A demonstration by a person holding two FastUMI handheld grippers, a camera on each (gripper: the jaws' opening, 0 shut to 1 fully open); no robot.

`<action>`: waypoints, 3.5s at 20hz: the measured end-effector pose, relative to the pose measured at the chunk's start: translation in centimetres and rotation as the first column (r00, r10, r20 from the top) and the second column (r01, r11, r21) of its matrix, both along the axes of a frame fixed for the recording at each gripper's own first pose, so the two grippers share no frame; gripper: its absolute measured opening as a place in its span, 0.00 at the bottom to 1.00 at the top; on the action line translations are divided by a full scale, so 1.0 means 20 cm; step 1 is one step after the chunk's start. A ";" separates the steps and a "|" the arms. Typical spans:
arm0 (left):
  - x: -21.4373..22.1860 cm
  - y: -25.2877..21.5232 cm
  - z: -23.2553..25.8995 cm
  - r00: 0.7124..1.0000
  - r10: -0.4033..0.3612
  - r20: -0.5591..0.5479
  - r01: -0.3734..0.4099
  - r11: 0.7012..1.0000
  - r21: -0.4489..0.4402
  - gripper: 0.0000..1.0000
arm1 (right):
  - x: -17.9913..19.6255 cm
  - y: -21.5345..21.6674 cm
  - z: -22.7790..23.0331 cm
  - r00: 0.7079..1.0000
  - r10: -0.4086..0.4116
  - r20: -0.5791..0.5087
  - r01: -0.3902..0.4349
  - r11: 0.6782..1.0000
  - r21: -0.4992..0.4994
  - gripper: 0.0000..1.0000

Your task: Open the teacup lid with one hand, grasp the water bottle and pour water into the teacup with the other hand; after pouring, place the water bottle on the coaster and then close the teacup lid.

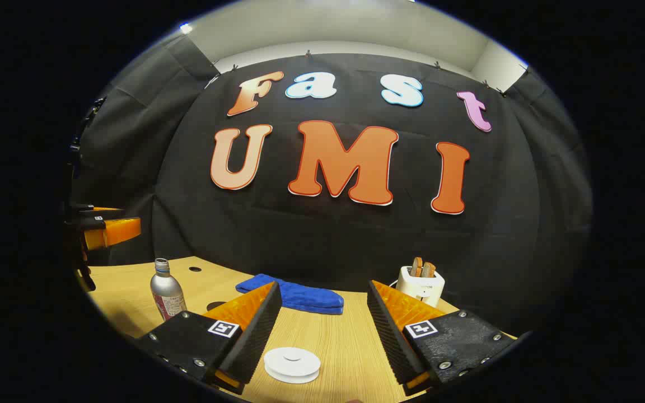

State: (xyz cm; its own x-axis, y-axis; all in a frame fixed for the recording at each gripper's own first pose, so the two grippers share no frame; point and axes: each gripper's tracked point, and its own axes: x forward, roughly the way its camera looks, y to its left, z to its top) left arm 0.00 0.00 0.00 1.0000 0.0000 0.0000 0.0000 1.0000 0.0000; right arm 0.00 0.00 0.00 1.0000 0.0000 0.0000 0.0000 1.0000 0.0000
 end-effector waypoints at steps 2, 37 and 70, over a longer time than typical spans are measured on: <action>0.00 0.01 0.01 1.000 0.006 0.003 -0.006 1.000 0.001 1.00 | 0.00 0.01 0.01 1.000 0.004 0.003 -0.004 1.000 0.003 0.92; -0.10 -0.17 -0.38 0.984 -0.105 -0.141 0.105 0.994 -0.003 0.99 | 0.03 0.20 -0.67 0.945 0.098 -0.312 -0.115 0.993 -0.039 0.85; -0.05 -0.26 -0.69 0.955 -0.142 -0.262 0.140 0.990 -0.027 0.99 | 0.10 0.19 -0.66 0.928 0.137 -0.347 -0.154 0.988 -0.021 0.21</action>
State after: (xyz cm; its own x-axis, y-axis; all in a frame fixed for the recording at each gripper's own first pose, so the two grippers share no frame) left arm -1.03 -5.29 -13.82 0.9546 -0.1418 -0.2620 0.1396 0.9898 -0.0272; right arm 2.01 3.81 -13.17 0.9276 0.1375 -0.3474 -0.1543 0.9878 -0.0210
